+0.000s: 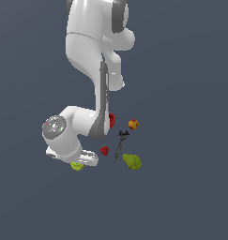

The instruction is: Pick up a designated object from a clutter of objects.

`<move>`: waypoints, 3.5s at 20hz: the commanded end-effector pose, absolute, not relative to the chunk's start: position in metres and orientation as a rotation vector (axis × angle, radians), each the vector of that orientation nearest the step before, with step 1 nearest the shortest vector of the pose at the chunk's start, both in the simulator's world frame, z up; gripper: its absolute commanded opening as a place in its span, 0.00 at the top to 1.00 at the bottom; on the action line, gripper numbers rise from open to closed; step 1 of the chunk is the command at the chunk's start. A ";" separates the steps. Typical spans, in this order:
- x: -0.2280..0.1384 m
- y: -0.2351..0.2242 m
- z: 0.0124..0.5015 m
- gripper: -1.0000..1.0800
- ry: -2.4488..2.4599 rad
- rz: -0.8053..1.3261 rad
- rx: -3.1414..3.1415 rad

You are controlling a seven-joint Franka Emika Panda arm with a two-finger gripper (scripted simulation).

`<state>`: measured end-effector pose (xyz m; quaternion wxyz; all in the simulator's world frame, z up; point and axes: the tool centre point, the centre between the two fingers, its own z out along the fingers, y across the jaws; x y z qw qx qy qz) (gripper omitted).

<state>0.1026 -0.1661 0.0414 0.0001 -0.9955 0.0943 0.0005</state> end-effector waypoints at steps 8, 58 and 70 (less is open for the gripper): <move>0.102 -0.166 0.042 1.00 0.296 0.001 -3.128; -0.075 0.121 0.360 1.00 0.296 -0.001 -3.132; -0.096 0.166 0.409 1.00 0.295 0.000 -3.128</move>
